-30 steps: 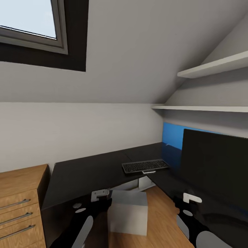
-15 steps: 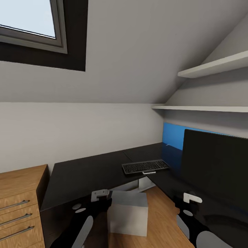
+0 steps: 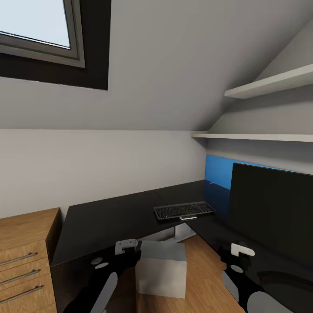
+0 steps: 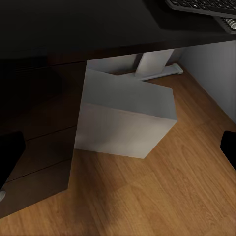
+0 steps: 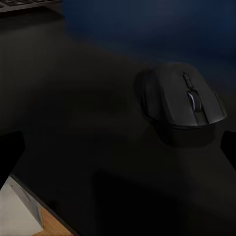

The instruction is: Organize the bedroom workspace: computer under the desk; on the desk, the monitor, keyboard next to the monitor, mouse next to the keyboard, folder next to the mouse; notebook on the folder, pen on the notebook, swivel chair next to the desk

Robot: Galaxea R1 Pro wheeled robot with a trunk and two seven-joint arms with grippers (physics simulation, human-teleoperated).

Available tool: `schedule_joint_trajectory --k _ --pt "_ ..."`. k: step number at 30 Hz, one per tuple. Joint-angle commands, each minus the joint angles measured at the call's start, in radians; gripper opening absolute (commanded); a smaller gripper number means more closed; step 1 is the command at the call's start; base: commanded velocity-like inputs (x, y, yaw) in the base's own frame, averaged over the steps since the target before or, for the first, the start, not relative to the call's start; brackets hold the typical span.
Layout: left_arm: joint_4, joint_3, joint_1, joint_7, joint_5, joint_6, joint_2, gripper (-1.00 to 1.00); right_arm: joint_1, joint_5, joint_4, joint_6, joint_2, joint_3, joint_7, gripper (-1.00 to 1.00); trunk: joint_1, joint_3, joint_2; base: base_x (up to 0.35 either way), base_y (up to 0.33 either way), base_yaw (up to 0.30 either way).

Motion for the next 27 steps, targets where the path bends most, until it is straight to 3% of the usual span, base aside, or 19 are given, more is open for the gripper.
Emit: schedule_joint_trajectory --k 1,27 --pt "-0.001 -0.001 -0.001 0.009 0.011 0.002 0.000 1.00 -0.001 -0.009 0.001 -0.006 0.000 0.000 0.001 1.00 0.000 -0.001 -0.001 0.000 0.000 0.000" --pt "-0.001 0.000 -0.001 0.009 0.011 0.002 0.000 1.00 -0.001 -0.009 0.001 -0.008 0.000 0.006 0.005 1.00 0.000 0.006 -0.001 0.000 0.000 -0.007"
